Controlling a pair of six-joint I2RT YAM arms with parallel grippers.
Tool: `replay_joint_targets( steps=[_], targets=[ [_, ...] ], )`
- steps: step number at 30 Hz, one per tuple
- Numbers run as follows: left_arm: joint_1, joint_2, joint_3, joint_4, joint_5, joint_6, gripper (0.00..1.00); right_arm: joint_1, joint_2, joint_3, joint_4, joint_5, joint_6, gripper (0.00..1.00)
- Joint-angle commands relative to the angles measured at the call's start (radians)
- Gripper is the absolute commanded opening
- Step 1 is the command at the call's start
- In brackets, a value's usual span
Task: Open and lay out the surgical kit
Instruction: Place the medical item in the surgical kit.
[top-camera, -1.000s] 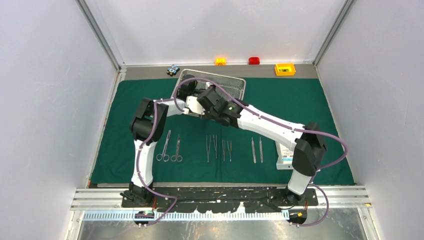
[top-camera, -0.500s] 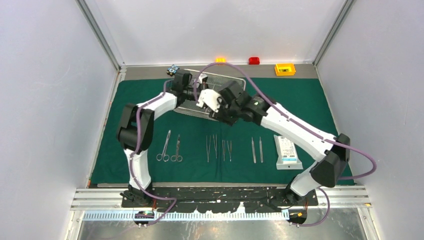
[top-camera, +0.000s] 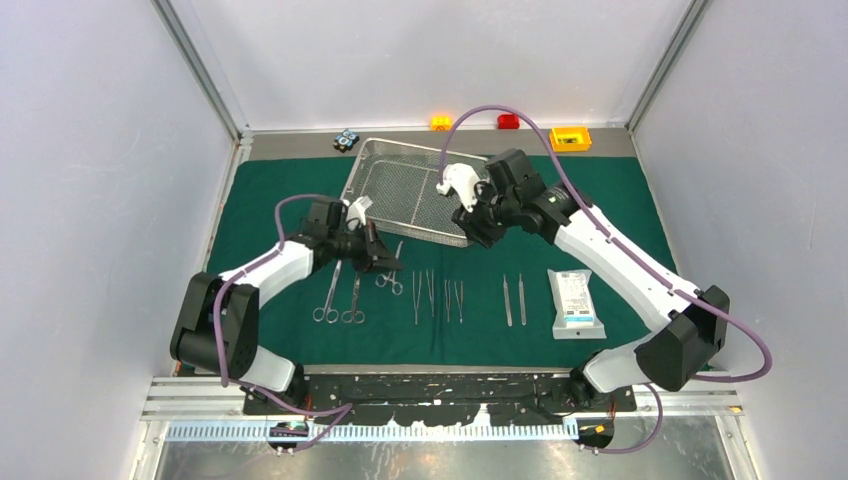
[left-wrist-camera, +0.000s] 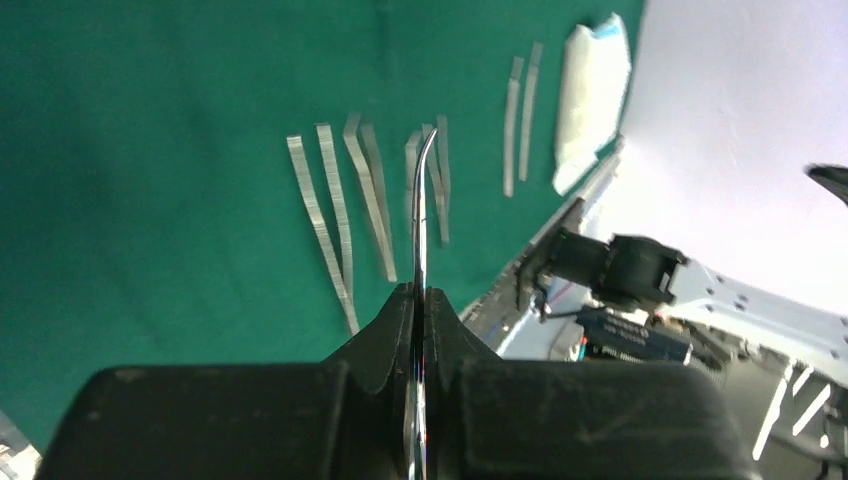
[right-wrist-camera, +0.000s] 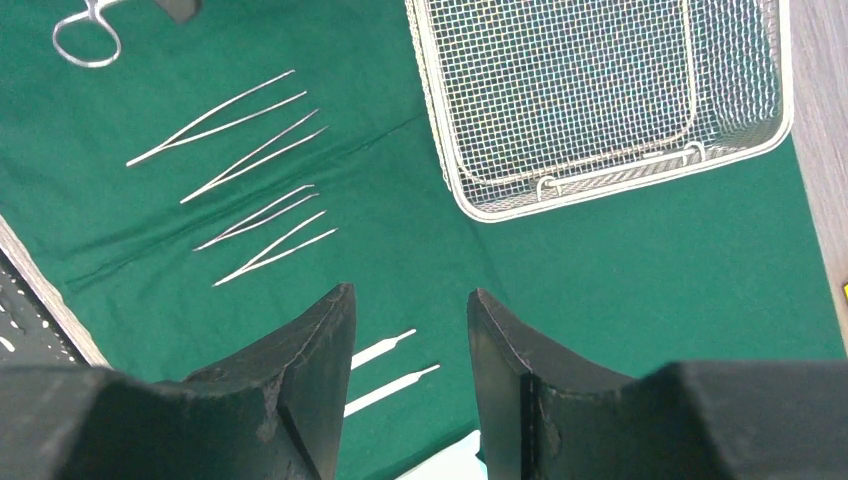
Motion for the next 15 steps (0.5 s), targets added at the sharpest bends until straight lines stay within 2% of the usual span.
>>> replay_joint_targets(
  steps=[1,6,15],
  targets=[
    [0.047,-0.052,-0.056,-0.021,-0.108,0.056,0.0,-0.014,-0.074,-0.057,0.097,-0.03,0.029,0.5],
    [0.062,-0.038,-0.125,-0.052,-0.173,0.062,0.0,-0.032,-0.09,-0.118,0.138,-0.023,0.049,0.5],
    [0.078,-0.042,-0.202,-0.048,-0.165,0.032,0.0,-0.067,-0.101,-0.188,0.175,-0.02,0.077,0.5]
  ],
)
